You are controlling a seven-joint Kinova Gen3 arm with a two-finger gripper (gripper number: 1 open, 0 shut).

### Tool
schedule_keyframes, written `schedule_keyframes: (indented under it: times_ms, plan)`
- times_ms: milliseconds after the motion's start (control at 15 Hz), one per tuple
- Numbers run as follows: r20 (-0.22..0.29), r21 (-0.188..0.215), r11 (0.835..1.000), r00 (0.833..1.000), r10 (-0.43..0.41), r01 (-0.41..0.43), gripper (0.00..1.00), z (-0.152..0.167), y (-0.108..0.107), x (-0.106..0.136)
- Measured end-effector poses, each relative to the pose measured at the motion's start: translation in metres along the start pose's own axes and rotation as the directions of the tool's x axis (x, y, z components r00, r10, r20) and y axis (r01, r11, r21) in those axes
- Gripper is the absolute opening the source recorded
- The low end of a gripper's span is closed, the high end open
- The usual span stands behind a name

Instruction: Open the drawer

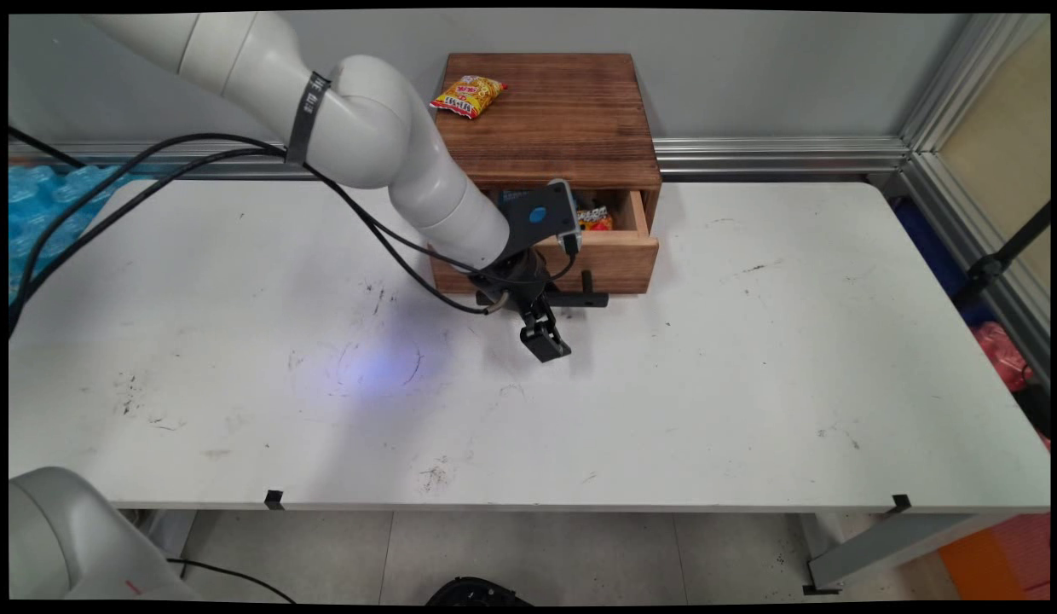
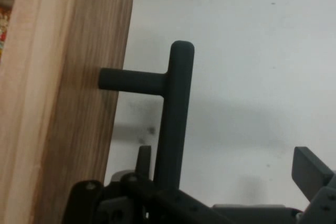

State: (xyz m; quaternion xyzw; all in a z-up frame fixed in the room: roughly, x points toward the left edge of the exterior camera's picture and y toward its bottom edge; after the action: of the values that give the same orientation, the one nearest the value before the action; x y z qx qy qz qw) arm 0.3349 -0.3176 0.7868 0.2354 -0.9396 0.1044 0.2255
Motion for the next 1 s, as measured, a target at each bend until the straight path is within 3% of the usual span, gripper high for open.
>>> schedule_keyframes:
  times_ms: [1000]
  plan:
    - [0.004,-0.064,0.998,1.0,-0.002,0.002,1.0,-0.015,0.041,-0.002]
